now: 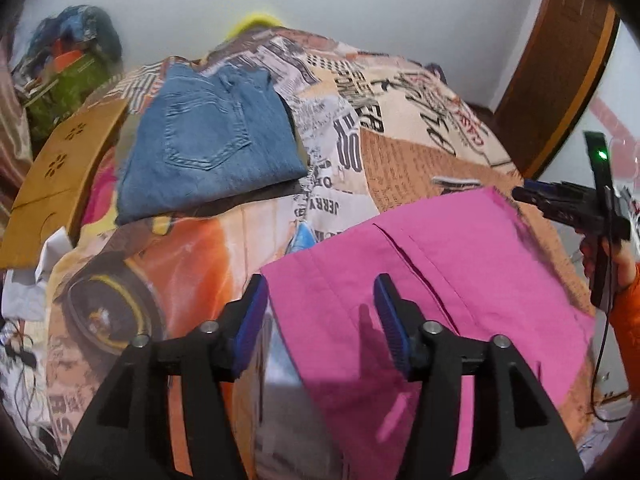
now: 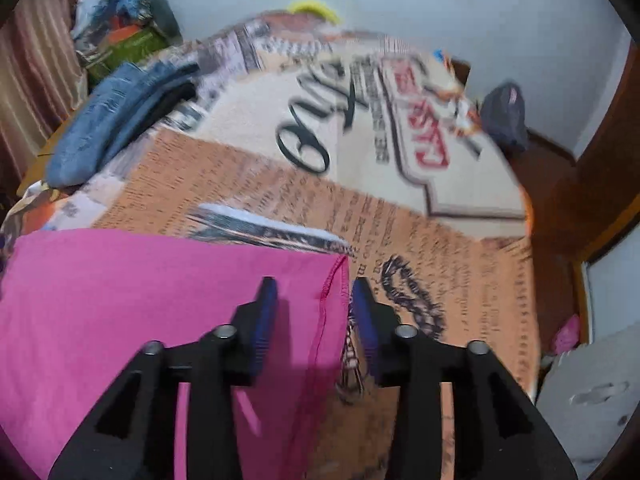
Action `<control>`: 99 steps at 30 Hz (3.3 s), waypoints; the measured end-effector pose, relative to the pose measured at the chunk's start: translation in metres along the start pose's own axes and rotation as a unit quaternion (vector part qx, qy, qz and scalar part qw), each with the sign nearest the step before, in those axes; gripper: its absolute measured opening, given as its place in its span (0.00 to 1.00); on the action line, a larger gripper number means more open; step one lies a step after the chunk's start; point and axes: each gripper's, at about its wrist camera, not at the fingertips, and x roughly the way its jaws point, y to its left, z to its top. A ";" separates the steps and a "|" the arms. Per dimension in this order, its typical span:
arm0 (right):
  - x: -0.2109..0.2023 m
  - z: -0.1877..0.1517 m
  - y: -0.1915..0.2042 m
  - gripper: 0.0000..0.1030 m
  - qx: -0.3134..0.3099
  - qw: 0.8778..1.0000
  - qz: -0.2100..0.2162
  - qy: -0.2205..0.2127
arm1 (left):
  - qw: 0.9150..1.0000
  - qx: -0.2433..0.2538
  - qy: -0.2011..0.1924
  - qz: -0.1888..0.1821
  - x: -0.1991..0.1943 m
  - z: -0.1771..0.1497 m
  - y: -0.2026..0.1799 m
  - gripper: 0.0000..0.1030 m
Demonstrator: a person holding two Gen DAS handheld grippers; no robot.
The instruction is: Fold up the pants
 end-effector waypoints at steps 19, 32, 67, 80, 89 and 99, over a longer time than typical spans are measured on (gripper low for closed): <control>-0.102 -0.089 0.092 0.60 -0.036 0.997 0.050 -0.052 | 0.992 -0.083 0.059 -0.073 -0.029 -0.091 0.006 0.64; -0.086 -0.126 0.083 0.61 0.017 0.997 0.075 -0.029 | 0.989 -0.051 0.079 -0.112 -0.024 -0.097 -0.035 0.72; -0.106 -0.087 0.111 0.61 -0.018 0.994 0.093 -0.058 | 0.996 0.093 0.003 -0.009 -0.056 -0.030 -0.067 0.25; -0.058 -0.072 0.194 0.61 -0.091 0.983 0.161 0.005 | 0.991 0.130 0.002 0.033 -0.069 -0.018 -0.065 0.24; -0.066 -0.075 0.186 0.61 -0.065 0.981 0.183 0.002 | 0.984 0.170 -0.002 0.050 -0.074 -0.006 -0.091 0.24; -0.096 -0.096 0.111 0.61 0.010 0.990 0.139 -0.035 | 0.977 0.204 0.006 0.063 -0.077 0.006 -0.125 0.24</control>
